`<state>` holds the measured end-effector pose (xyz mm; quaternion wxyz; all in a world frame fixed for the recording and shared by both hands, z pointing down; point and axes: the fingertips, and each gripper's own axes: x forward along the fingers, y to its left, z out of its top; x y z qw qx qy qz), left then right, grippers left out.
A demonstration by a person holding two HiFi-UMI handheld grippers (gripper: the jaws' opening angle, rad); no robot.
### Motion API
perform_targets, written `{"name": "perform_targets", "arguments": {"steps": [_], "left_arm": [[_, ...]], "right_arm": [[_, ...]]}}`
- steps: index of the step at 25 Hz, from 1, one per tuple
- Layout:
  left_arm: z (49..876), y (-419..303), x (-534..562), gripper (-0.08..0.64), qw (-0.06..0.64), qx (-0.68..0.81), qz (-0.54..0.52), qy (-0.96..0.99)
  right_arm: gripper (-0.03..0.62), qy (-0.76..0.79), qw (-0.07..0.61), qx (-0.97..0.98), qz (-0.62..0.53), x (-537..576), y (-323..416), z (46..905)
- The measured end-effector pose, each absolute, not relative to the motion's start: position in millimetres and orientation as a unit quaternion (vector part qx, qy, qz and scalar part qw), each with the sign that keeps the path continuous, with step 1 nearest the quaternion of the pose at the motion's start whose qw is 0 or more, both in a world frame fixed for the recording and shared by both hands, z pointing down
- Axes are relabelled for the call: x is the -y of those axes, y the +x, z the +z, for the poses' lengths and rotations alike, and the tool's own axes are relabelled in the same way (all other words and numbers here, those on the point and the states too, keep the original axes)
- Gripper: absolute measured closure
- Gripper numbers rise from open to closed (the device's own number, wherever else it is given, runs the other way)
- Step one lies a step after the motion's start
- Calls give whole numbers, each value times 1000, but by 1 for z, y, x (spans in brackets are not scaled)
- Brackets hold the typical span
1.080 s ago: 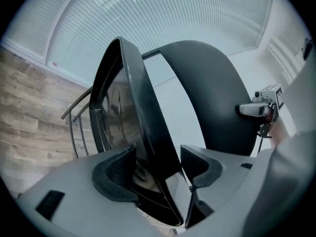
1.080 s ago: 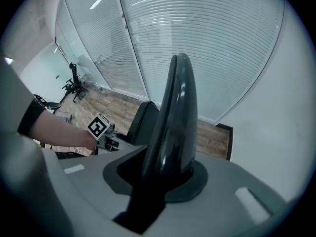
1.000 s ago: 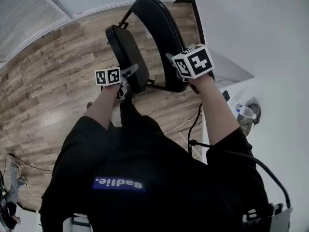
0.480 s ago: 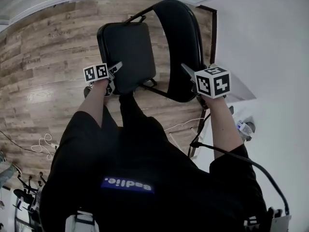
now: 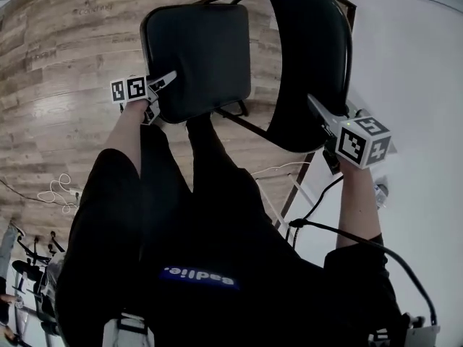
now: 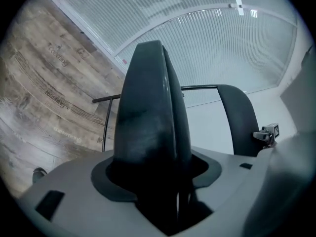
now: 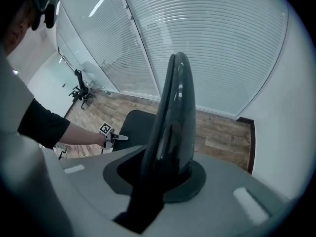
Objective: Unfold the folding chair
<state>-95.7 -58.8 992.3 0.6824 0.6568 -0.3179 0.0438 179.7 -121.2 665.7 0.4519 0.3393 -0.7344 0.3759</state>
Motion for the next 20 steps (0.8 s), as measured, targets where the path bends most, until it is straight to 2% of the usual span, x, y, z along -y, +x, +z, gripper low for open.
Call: {"name": "perform_targets", "arguments": {"steps": [9,20], "left_arm": [[1057,-128,48,287,690,273,-4,670],[1111,-150,35,235,688,262,-26,677]], "right_arm": [[515,330,427,740,402,123,190,715],[515,299,383,758,435,120,200,760]]}}
